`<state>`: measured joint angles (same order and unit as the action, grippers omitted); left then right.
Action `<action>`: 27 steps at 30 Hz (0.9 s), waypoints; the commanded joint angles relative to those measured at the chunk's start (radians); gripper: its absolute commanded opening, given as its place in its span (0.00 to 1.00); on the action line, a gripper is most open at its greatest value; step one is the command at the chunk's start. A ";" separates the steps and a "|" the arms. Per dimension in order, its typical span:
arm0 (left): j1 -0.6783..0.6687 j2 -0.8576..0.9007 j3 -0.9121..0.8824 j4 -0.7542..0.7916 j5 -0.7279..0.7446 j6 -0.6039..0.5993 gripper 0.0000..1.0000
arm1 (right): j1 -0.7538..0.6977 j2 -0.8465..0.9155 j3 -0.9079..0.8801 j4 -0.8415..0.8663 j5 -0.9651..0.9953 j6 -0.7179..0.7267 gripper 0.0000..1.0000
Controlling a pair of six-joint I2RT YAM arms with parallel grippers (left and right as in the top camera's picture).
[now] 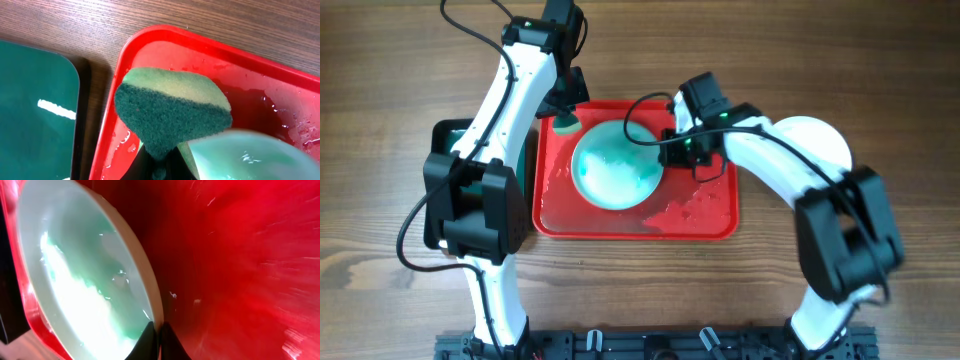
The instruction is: Clean dirty plates on tray and stack at the side
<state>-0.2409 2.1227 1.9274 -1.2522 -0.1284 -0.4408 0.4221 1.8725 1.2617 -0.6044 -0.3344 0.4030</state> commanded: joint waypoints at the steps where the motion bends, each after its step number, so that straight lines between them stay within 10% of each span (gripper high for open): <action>1: -0.003 0.005 0.016 0.003 0.013 -0.016 0.04 | 0.026 -0.172 0.002 -0.061 0.367 -0.010 0.04; 14: -0.003 0.005 0.015 0.003 0.013 -0.016 0.04 | 0.499 -0.341 0.002 -0.111 1.522 -0.013 0.04; 27: -0.003 0.005 0.015 0.003 0.013 -0.016 0.04 | 0.613 -0.341 0.002 -0.107 1.746 -0.116 0.04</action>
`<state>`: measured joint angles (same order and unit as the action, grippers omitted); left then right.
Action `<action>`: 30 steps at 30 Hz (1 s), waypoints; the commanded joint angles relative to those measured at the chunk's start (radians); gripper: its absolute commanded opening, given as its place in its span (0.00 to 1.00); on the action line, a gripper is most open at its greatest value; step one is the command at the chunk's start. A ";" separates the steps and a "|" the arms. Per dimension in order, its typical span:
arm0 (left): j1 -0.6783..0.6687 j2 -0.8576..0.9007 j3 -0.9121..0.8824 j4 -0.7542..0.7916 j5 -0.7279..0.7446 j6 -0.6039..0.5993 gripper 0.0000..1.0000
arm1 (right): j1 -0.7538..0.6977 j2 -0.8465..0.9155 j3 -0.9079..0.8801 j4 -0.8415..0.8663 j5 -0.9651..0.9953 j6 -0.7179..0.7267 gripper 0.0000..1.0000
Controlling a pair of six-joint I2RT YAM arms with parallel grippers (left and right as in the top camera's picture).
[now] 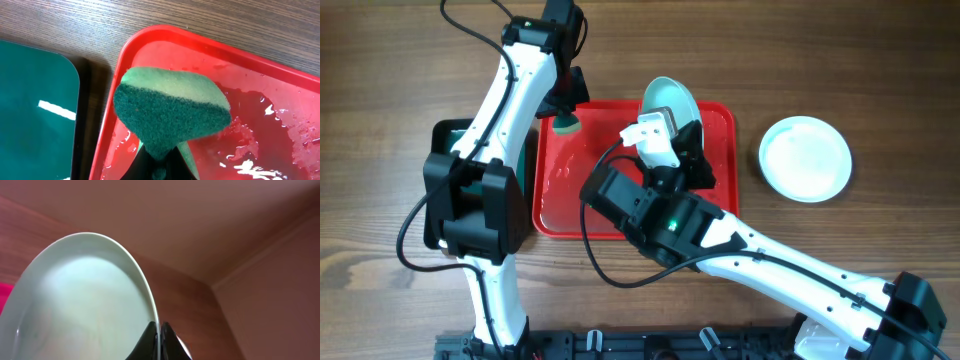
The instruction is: Clean dirty plates on tray and stack at the side
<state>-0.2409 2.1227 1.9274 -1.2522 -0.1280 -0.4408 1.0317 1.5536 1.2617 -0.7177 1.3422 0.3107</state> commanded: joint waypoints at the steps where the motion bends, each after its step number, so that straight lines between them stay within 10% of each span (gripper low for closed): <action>1: -0.003 0.005 0.015 0.003 0.012 -0.016 0.04 | 0.004 -0.022 0.002 0.006 0.069 -0.024 0.04; 6: -0.003 0.005 0.015 0.003 0.012 -0.016 0.04 | 0.003 -0.022 0.002 0.006 0.012 -0.023 0.04; 16: -0.003 0.005 0.015 0.003 0.012 -0.016 0.04 | -0.323 0.045 -0.013 0.002 -1.127 0.083 0.04; 28: -0.003 0.005 0.015 0.003 0.012 -0.016 0.04 | -0.426 0.324 -0.013 0.074 -1.376 0.058 0.05; 30: -0.003 0.005 0.015 0.003 0.012 -0.016 0.04 | -0.439 0.335 -0.013 0.078 -1.413 0.060 0.18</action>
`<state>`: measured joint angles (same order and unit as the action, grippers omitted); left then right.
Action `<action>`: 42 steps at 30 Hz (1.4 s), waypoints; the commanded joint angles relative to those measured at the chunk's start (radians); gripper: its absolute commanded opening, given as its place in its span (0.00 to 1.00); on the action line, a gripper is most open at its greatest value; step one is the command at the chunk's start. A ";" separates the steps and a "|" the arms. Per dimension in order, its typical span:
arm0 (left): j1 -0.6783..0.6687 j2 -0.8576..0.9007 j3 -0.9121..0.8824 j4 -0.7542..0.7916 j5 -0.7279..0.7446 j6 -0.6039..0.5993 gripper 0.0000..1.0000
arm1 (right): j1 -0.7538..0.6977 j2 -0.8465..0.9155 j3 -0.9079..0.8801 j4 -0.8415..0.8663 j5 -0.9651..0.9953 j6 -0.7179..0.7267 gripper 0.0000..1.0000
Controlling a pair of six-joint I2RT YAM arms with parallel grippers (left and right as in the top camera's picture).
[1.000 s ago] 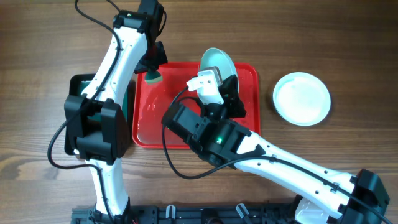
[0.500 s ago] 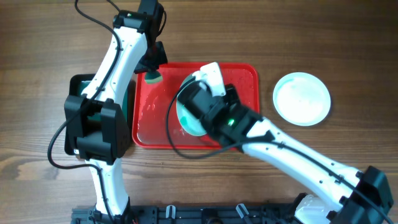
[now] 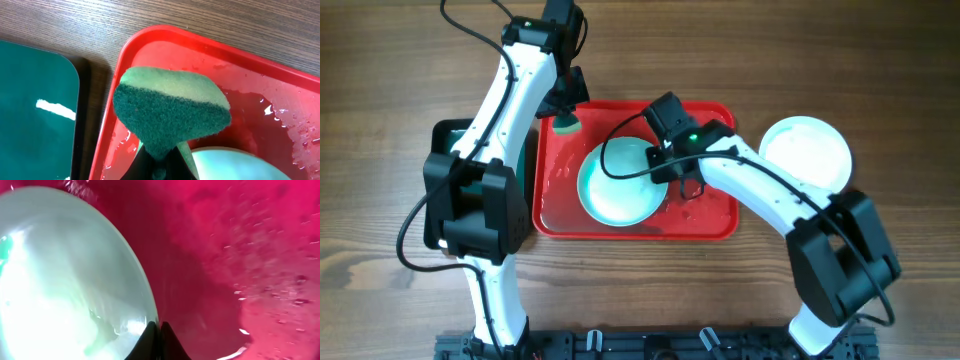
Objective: Clean dirty plates on tray and stack at the side
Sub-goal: 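Lift the scrubbed plate off the red tray with the right gripper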
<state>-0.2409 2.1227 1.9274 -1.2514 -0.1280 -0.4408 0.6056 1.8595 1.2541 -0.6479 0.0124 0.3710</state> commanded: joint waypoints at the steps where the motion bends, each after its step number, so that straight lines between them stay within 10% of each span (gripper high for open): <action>1: -0.003 0.005 0.015 0.002 0.012 -0.016 0.04 | -0.027 0.031 -0.006 0.008 -0.107 0.001 0.30; 16: -0.003 0.005 0.015 0.020 0.012 -0.016 0.04 | -0.098 0.169 -0.005 0.056 -0.325 0.225 0.43; 23: -0.003 0.005 0.015 0.021 0.012 -0.016 0.04 | -0.098 0.244 -0.005 0.089 -0.381 0.312 0.05; 29: -0.003 0.005 0.015 0.021 0.012 -0.016 0.04 | -0.098 0.206 -0.004 0.116 -0.426 0.225 0.04; 42: -0.003 0.005 0.015 0.021 0.012 -0.016 0.04 | -0.082 -0.316 -0.004 -0.261 0.701 0.126 0.04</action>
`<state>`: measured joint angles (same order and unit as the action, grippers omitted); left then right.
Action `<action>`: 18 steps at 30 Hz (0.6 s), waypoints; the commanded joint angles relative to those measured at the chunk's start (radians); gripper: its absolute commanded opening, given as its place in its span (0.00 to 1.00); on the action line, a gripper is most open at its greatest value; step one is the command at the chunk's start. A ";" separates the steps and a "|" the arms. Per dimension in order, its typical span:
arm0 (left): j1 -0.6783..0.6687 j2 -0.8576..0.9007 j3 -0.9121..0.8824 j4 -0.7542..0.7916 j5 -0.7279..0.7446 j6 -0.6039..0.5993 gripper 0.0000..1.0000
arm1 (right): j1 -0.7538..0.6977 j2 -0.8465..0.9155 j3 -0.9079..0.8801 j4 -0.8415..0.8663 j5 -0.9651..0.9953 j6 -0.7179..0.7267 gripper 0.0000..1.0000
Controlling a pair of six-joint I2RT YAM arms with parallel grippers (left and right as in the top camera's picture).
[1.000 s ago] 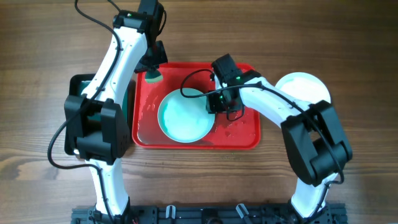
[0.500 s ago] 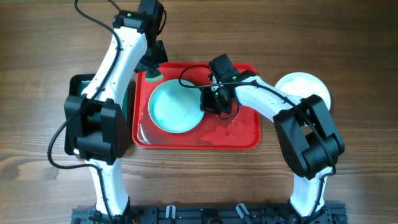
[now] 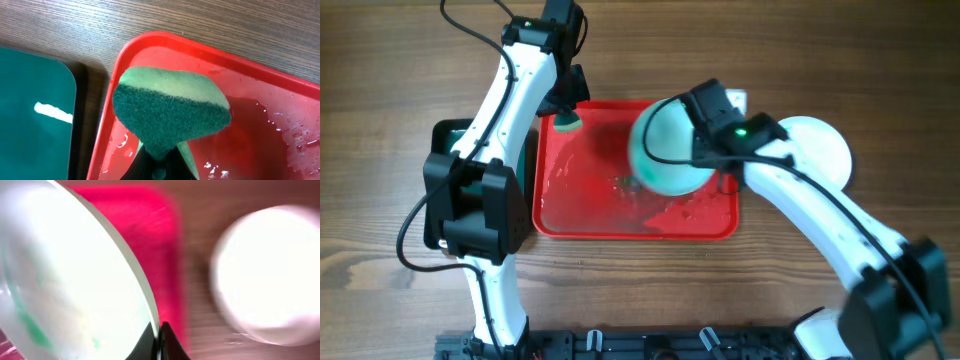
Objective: Clean dirty plates on tray and stack at the side
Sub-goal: 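Lift the scrubbed plate off the red tray with the right gripper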
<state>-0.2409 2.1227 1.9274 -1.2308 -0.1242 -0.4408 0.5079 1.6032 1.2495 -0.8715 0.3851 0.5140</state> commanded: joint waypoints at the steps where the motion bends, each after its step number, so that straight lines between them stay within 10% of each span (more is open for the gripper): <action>1: -0.003 0.005 0.015 0.001 0.008 -0.016 0.04 | 0.037 -0.081 0.000 -0.060 0.398 -0.016 0.04; 18: -0.003 0.005 0.015 0.012 0.008 -0.016 0.04 | 0.431 -0.117 0.000 -0.014 1.136 -0.279 0.04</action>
<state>-0.2409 2.1227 1.9274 -1.2236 -0.1246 -0.4408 0.9356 1.5070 1.2495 -0.9264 1.4380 0.3393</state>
